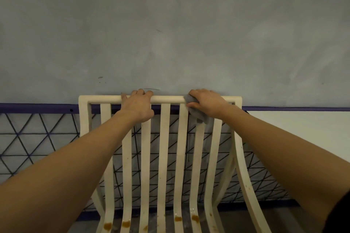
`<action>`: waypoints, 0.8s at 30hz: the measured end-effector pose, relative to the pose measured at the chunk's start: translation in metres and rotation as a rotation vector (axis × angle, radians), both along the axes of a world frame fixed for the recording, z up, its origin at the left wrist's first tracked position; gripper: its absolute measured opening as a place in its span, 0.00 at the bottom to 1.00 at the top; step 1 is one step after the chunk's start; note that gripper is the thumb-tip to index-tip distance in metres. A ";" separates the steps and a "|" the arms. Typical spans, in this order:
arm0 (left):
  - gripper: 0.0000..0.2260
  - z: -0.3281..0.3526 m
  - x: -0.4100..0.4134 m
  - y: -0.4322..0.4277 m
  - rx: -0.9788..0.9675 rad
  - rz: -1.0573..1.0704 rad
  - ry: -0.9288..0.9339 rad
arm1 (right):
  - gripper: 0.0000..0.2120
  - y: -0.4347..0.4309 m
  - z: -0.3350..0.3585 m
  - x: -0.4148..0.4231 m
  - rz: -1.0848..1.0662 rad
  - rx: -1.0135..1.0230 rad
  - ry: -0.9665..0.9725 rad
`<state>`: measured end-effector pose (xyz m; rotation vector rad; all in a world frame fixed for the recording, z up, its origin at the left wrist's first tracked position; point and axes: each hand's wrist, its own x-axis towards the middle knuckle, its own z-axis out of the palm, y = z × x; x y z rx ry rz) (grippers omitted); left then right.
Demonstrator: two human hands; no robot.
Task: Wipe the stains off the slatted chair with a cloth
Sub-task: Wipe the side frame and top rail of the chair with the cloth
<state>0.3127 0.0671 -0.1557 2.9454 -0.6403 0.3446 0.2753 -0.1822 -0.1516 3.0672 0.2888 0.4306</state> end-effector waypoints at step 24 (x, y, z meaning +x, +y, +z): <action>0.26 -0.026 0.027 -0.007 0.009 0.038 -0.052 | 0.18 -0.026 -0.049 0.014 -0.051 -0.021 -0.217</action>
